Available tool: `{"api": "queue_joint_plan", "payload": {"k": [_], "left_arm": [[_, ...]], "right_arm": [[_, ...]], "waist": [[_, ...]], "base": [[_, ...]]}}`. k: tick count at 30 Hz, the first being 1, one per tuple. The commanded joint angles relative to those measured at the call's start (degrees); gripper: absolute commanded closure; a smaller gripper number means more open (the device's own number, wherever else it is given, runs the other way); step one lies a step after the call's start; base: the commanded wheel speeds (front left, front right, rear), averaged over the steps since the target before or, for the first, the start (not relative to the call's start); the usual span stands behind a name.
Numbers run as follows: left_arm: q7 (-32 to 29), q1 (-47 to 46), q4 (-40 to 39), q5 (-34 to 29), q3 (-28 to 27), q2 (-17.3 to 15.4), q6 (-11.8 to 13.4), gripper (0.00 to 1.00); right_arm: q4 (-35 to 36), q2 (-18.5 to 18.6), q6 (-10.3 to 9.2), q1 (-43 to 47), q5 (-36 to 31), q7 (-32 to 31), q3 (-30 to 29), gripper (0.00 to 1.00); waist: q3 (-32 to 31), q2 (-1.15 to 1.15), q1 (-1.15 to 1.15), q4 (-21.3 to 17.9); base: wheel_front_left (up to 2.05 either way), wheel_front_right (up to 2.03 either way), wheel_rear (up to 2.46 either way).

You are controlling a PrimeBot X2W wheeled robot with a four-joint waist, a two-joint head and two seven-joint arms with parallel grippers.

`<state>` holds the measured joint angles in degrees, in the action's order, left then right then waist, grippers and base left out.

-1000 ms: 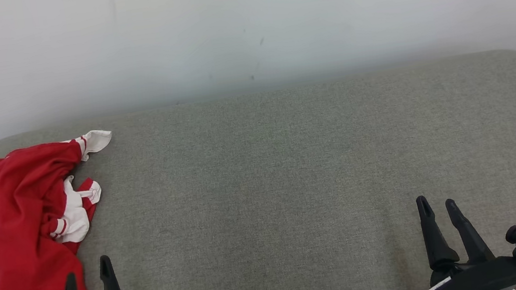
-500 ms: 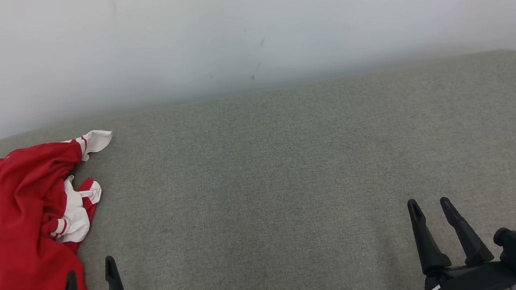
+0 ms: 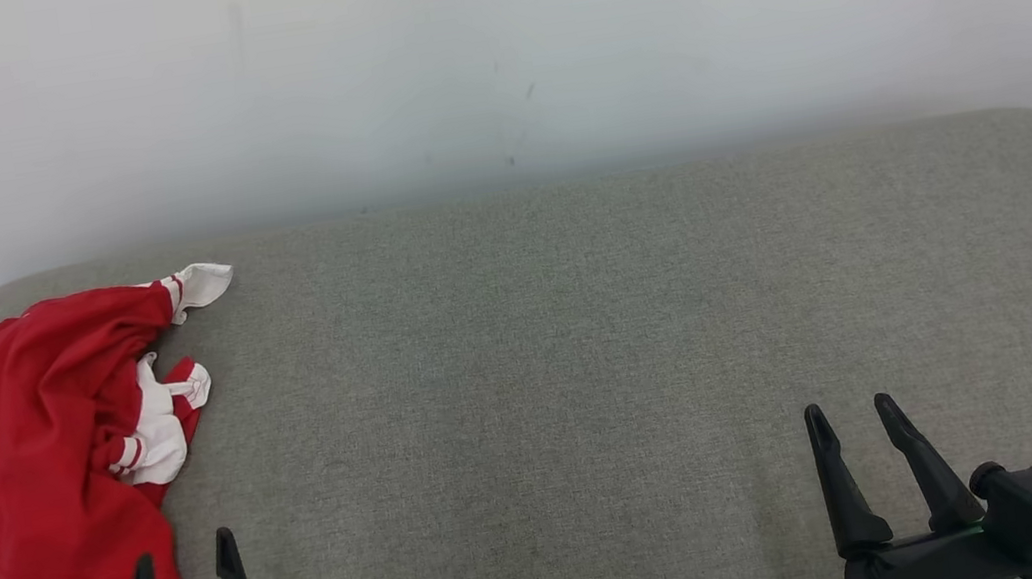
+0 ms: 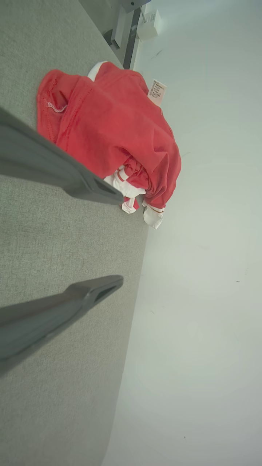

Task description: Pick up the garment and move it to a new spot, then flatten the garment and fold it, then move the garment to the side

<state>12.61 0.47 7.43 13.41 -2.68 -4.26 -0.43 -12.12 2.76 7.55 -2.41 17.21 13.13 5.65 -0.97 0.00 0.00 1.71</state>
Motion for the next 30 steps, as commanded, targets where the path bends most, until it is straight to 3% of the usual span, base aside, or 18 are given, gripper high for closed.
{"api": "queue_joint_plan", "payload": {"k": [1, 14, 30], "left_arm": [[-0.03, 0.36, -0.37, -1.11, -0.17, -0.37, 0.37, 0.0], [-1.55, 1.17, -2.75, -3.42, -0.2, -0.76, 0.11, 0.0], [-2.38, 1.39, -2.96, -3.44, 0.6, -1.2, 0.74, 0.0]], "right_arm": [[0.19, 0.18, -0.1, 0.25, -1.12, 0.48, 0.07, 0.0], [0.31, 0.19, -0.11, 1.41, -5.9, 1.77, -1.03, 0.0], [0.21, 0.18, -0.12, 1.81, -5.79, 1.22, -1.7, 0.0]], "waist": [[-0.05, 0.0, 0.0, 0.02], [-0.35, 0.0, 0.0, 0.2], [-0.43, 0.0, 0.0, 0.33]], "base": [[0.0, 0.0, 0.0], [0.0, 0.0, 0.0], [0.0, 0.0, 0.0]]}}
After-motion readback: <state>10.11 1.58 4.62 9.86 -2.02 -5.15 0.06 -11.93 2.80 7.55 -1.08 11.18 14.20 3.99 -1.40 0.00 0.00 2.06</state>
